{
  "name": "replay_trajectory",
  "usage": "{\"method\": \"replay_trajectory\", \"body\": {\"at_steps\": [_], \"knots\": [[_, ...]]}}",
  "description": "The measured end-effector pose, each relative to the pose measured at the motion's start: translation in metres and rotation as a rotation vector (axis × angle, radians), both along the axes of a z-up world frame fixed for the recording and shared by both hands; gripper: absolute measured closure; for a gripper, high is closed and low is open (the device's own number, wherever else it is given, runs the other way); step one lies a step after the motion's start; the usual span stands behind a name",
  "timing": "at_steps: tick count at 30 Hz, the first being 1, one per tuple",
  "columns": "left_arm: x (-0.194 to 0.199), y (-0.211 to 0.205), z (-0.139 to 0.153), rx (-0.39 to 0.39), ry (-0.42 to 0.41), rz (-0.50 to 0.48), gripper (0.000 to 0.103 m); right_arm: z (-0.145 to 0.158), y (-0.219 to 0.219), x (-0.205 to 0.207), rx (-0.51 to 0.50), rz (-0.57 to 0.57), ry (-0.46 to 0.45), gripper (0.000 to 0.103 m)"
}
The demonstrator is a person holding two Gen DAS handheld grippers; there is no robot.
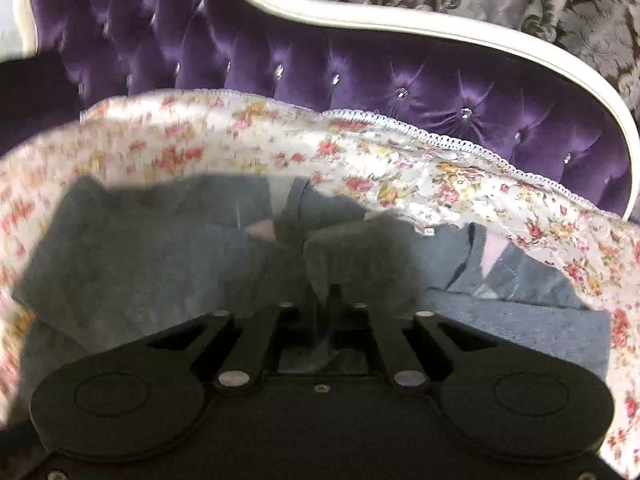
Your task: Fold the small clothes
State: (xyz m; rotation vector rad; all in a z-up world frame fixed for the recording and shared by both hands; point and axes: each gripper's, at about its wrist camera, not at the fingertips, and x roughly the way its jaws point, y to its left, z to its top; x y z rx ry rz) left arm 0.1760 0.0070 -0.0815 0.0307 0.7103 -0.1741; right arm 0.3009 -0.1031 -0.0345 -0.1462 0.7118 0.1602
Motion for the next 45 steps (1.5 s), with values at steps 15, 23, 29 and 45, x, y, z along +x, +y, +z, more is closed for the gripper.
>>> {"method": "replay_trajectory", "body": {"at_steps": [15, 23, 29, 45], "knots": [[-0.001, -0.001, 0.000, 0.001, -0.003, -0.001, 0.004, -0.005, -0.117, -0.039, 0.226, -0.201, 0.031, 0.038], [-0.001, -0.001, 0.000, -0.001, -0.002, -0.001, 0.004, -0.001, -0.133, -0.029, 0.144, -0.410, -0.023, 0.038], [-0.001, -0.001, 0.000, -0.002, -0.002, -0.001, 0.004, -0.008, -0.157, -0.060, 0.223, -0.486, -0.027, 0.038], [-0.001, -0.001, 0.000, -0.001, -0.002, -0.001, 0.004, -0.014, -0.174, -0.013, 0.193, -0.296, 0.003, 0.043]]}}
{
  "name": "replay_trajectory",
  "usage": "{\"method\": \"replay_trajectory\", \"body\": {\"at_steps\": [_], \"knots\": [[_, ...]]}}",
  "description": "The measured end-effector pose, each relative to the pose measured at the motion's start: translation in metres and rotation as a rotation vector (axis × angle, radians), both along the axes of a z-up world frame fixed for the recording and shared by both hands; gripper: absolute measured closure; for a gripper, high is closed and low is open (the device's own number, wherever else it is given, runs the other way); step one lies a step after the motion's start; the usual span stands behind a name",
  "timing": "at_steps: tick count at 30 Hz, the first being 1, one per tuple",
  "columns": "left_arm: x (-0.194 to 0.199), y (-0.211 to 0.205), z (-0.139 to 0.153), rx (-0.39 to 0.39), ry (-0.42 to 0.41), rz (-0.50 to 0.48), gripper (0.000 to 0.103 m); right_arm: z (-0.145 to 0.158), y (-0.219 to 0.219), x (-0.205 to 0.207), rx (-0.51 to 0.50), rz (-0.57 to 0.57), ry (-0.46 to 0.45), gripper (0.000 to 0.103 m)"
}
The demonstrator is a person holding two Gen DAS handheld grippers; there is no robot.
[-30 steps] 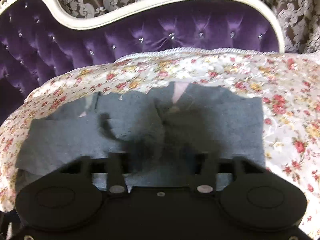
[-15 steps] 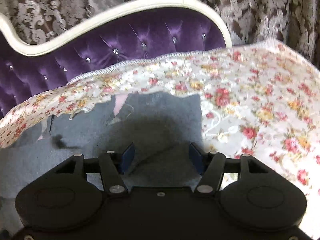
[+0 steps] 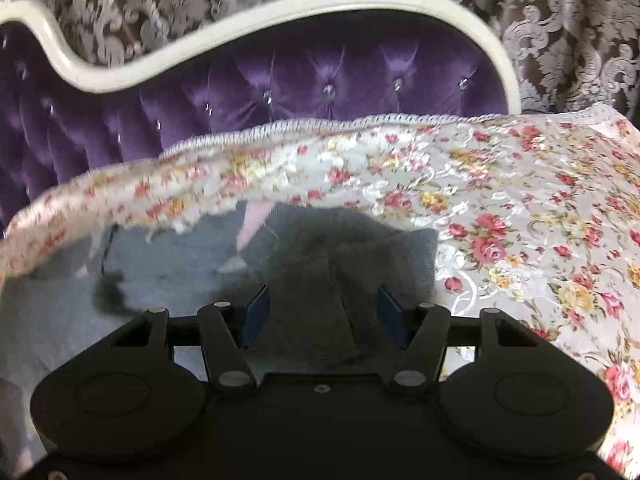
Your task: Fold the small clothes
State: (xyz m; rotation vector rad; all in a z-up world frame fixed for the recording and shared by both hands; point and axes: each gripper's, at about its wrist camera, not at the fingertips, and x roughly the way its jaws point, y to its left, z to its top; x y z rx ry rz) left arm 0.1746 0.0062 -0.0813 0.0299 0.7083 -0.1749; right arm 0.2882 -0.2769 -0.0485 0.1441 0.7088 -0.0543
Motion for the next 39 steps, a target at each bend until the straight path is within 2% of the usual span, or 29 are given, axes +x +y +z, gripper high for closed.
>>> {"method": "replay_trajectory", "body": {"at_steps": [1, 2, 3, 6, 8, 10, 11, 13, 16, 19, 22, 24, 26, 28, 32, 33, 34, 35, 37, 39], "knots": [[0.000, 0.000, 0.000, 0.000, 0.000, 0.000, 0.004, -0.002, 0.002, 0.000, -0.014, 0.013, 0.007, 0.057], [0.000, 0.000, 0.000, 0.000, 0.000, 0.000, 0.004, -0.003, 0.003, 0.001, -0.031, 0.034, 0.011, 0.087], [0.000, 0.000, 0.000, 0.001, 0.000, 0.000, 0.004, -0.003, 0.005, 0.000, -0.046, 0.051, 0.011, 0.095], [0.000, 0.000, 0.000, 0.002, 0.000, -0.001, 0.004, 0.010, 0.013, -0.012, -0.071, 0.099, -0.046, 0.094], [0.000, 0.000, 0.000, 0.002, 0.001, -0.001, 0.004, 0.032, 0.015, -0.032, -0.044, 0.128, -0.149, 0.095], [0.000, 0.000, 0.000, 0.002, 0.000, 0.000, 0.004, 0.048, 0.010, -0.052, -0.010, 0.106, -0.237, 0.095], [0.000, 0.000, 0.000, 0.002, 0.000, 0.000, 0.004, 0.049, 0.005, -0.055, 0.007, 0.079, -0.246, 0.095], [0.000, 0.000, 0.000, 0.003, 0.000, -0.001, 0.004, 0.038, -0.005, -0.047, 0.021, 0.039, -0.173, 0.094], [0.000, 0.000, 0.000, 0.001, 0.001, -0.001, 0.004, 0.014, -0.011, -0.034, -0.011, 0.018, -0.054, 0.094], [0.000, 0.000, 0.000, 0.003, 0.001, -0.001, 0.004, 0.007, -0.011, -0.035, -0.037, -0.023, -0.021, 0.094], [0.000, 0.001, 0.000, 0.004, 0.001, -0.002, 0.004, 0.012, -0.004, -0.040, -0.075, -0.055, -0.032, 0.093], [0.000, 0.000, 0.000, 0.005, 0.001, -0.001, 0.004, 0.017, 0.004, -0.048, -0.107, -0.084, -0.065, 0.083], [0.000, 0.000, 0.000, 0.008, 0.001, -0.001, 0.004, 0.019, 0.008, -0.055, -0.083, -0.087, -0.107, 0.042], [0.001, 0.000, 0.000, 0.010, 0.001, -0.002, 0.004, 0.016, 0.014, -0.057, -0.053, -0.042, -0.119, 0.026], [0.001, -0.001, 0.000, 0.013, 0.000, -0.001, 0.003, -0.004, 0.028, -0.047, -0.108, 0.013, -0.054, 0.025], [0.001, -0.001, 0.000, 0.015, 0.000, -0.001, 0.003, -0.010, 0.029, -0.045, -0.110, 0.016, -0.031, 0.023], [0.001, -0.001, 0.000, 0.016, 0.000, -0.002, 0.002, -0.016, 0.029, -0.043, -0.105, 0.019, -0.003, 0.017], [0.001, -0.001, 0.000, 0.017, 0.002, -0.004, 0.000, -0.019, 0.028, -0.044, -0.105, 0.021, -0.009, 0.010], [0.002, -0.001, 0.000, 0.018, 0.006, -0.007, 0.000, -0.021, 0.027, -0.048, -0.110, 0.025, -0.025, 0.007], [0.002, -0.002, 0.001, 0.026, 0.006, -0.008, 0.000, -0.018, 0.022, -0.053, -0.075, 0.030, -0.030, 0.007]]}}
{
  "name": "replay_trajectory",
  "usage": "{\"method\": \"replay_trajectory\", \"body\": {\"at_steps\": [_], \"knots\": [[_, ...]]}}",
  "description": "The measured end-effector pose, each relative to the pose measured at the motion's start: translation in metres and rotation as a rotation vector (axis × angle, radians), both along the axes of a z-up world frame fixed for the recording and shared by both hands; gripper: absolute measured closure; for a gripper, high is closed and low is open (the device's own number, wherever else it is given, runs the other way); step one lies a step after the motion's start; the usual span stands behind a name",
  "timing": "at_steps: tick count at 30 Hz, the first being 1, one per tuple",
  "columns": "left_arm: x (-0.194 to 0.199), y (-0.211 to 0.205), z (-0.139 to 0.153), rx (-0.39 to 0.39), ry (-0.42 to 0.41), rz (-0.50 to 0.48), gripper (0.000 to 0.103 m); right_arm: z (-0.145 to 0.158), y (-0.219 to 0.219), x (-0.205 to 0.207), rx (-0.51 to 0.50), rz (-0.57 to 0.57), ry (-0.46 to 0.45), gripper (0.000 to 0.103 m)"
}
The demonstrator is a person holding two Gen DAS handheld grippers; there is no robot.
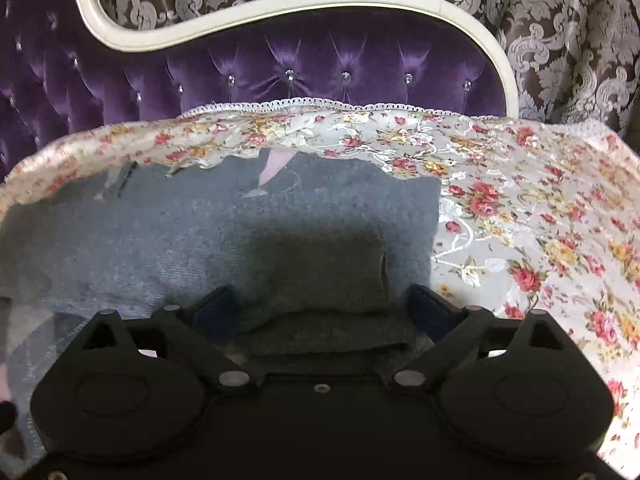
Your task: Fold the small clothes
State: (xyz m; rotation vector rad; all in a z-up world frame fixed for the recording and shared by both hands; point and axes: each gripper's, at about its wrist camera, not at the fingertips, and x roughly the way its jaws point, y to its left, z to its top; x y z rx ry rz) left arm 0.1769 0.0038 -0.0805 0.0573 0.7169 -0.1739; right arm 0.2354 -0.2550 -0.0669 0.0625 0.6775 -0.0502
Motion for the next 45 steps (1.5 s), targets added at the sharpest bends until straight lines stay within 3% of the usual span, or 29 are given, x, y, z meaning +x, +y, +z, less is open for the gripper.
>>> {"method": "replay_trajectory", "body": {"at_steps": [3, 10, 14, 19, 28, 35, 45], "knots": [[0.001, -0.001, 0.001, 0.010, 0.004, -0.006, 0.000, 0.013, -0.007, -0.016, 0.057, 0.005, -0.029, 0.007], [0.001, 0.004, 0.004, 0.009, 0.014, -0.059, 0.001, 0.046, -0.013, -0.096, 0.134, 0.062, -0.224, 0.001], [-0.009, 0.014, 0.017, 0.014, 0.031, -0.047, 0.022, 0.056, -0.012, -0.142, 0.150, 0.098, -0.260, 0.001], [-0.043, 0.045, 0.039, -0.026, 0.018, 0.028, 0.022, 0.053, -0.017, -0.186, 0.201, 0.172, -0.215, 0.001], [-0.110, 0.093, 0.053, -0.100, 0.093, 0.071, 0.022, 0.026, -0.013, -0.247, 0.271, 0.260, -0.041, 0.001], [-0.142, 0.084, 0.040, -0.106, 0.148, 0.038, 0.035, 0.007, -0.011, -0.271, 0.347, 0.269, 0.020, 0.001], [-0.162, 0.075, 0.027, -0.097, 0.148, 0.027, 0.035, -0.003, -0.012, -0.281, 0.428, 0.273, 0.020, 0.000]]}}
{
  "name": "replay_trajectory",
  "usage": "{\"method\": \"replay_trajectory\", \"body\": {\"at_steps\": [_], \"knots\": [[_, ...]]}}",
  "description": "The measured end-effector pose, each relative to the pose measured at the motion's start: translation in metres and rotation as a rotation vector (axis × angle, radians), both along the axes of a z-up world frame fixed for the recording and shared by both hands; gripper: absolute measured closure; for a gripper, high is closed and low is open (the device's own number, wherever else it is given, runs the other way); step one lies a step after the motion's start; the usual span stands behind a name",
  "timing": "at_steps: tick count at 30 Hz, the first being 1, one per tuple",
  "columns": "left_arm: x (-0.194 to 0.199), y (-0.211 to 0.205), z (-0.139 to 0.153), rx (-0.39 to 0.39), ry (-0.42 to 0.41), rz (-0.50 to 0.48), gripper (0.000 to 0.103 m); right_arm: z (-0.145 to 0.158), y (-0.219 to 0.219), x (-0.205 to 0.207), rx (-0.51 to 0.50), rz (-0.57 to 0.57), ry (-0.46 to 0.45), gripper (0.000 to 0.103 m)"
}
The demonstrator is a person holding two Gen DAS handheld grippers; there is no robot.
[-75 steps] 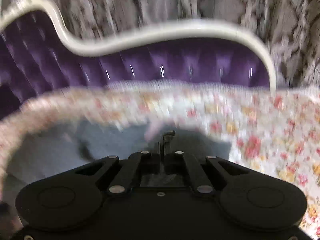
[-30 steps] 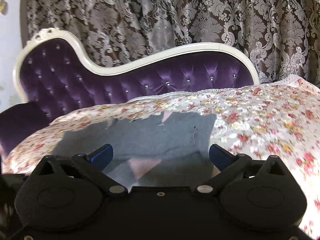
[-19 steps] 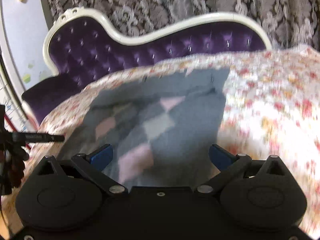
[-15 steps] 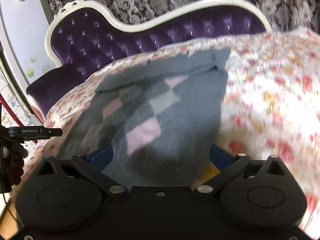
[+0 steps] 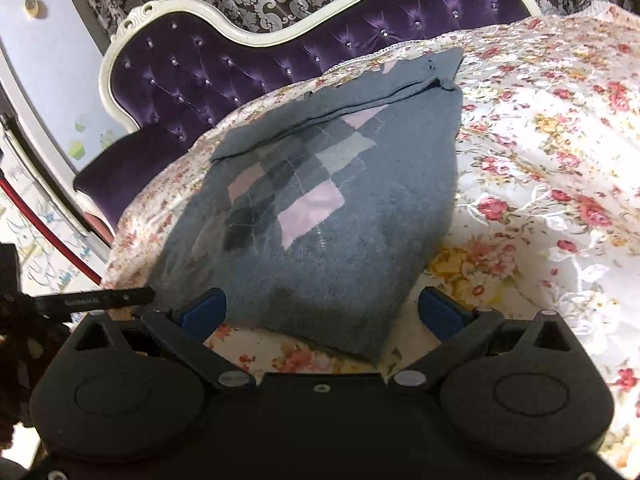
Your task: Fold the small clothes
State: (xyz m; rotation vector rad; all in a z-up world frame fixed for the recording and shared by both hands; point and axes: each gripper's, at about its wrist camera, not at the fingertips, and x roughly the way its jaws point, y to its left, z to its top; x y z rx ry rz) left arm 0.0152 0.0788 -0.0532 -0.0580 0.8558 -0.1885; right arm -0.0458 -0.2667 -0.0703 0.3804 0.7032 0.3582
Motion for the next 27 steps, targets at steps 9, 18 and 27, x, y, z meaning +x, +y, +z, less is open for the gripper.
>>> {"method": "replay_trajectory", "body": {"at_steps": [9, 18, 27], "knots": [[0.012, -0.023, -0.004, -0.019, -0.022, -0.081, 0.065, -0.005, 0.003, 0.012, 0.094, 0.002, -0.023, 0.002], [0.006, -0.010, -0.004, -0.093, -0.010, -0.035, 0.093, -0.001, 0.002, 0.009, -0.004, -0.023, 0.000, 0.051], [0.010, 0.006, 0.025, -0.245, -0.089, 0.006, 0.097, 0.021, -0.004, 0.013, 0.021, -0.006, -0.029, 0.090]]}}
